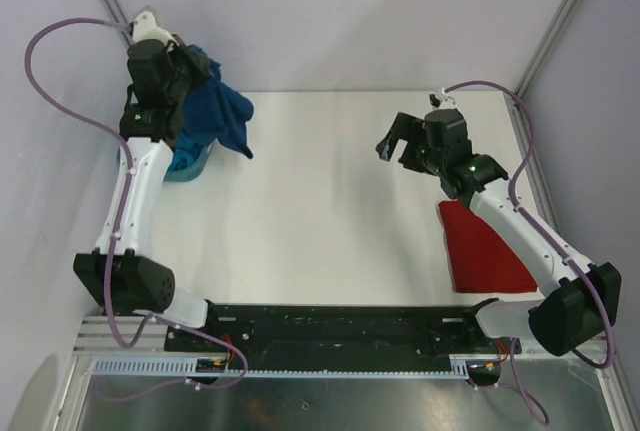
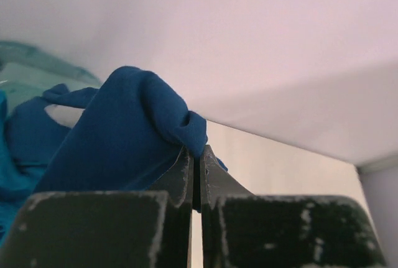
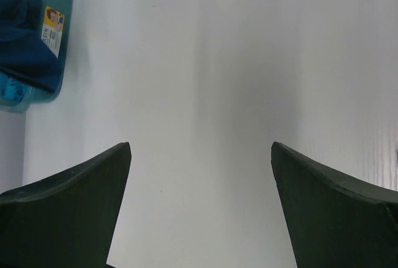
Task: Fold and stack the t-shirts
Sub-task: Grab crumpled tshirt from bin with the left arm, then move the tshirt to the center of the board
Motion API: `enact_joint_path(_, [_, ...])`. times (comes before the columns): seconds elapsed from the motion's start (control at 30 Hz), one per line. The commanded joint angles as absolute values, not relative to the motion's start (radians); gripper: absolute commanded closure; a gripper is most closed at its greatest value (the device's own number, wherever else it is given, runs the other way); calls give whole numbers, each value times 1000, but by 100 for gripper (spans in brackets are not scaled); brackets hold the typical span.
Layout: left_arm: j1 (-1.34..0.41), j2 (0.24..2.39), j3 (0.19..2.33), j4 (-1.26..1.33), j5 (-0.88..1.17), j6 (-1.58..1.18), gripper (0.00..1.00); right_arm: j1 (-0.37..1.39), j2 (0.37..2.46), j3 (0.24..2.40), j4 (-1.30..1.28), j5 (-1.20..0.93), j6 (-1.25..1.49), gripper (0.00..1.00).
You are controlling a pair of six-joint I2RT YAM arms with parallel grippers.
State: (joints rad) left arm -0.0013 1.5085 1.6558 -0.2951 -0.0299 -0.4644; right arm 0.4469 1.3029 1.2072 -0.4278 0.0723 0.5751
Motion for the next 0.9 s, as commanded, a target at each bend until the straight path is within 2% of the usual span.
enact_joint_path(0.0, [-153, 1363, 1655, -208, 50, -406, 100, 431, 1254, 1208, -405, 124, 568, 1])
enact_joint_path(0.27, [-440, 1311, 1591, -207, 42, -377, 100, 404, 1211, 1207, -435, 173, 563, 1])
enact_joint_path(0.47, [-497, 1390, 1506, -208, 21, -424, 98, 398, 1216, 1208, -476, 209, 561, 1])
enact_joint_path(0.5, [-498, 1415, 1481, -208, 21, -436, 93, 398, 1223, 1208, -484, 213, 560, 1])
enact_joint_path(0.53, [-498, 1441, 1461, -208, 28, -442, 82, 397, 1230, 1208, -493, 216, 561, 1])
enact_joint_path(0.63, [-496, 1514, 1401, -211, 53, -451, 31, 396, 1262, 1208, -519, 214, 557, 1])
enact_joint_path(0.7, [-495, 1525, 1363, -213, 74, -461, 10, 396, 1284, 1208, -541, 204, 553, 1])
enact_joint_path(0.77, [-494, 1508, 1320, -217, 77, -462, 3, 398, 1298, 1194, -555, 201, 546, 1])
enact_joint_path(0.87, [-493, 1439, 1244, -237, 60, -465, 2, 399, 1296, 1141, -543, 177, 536, 1])
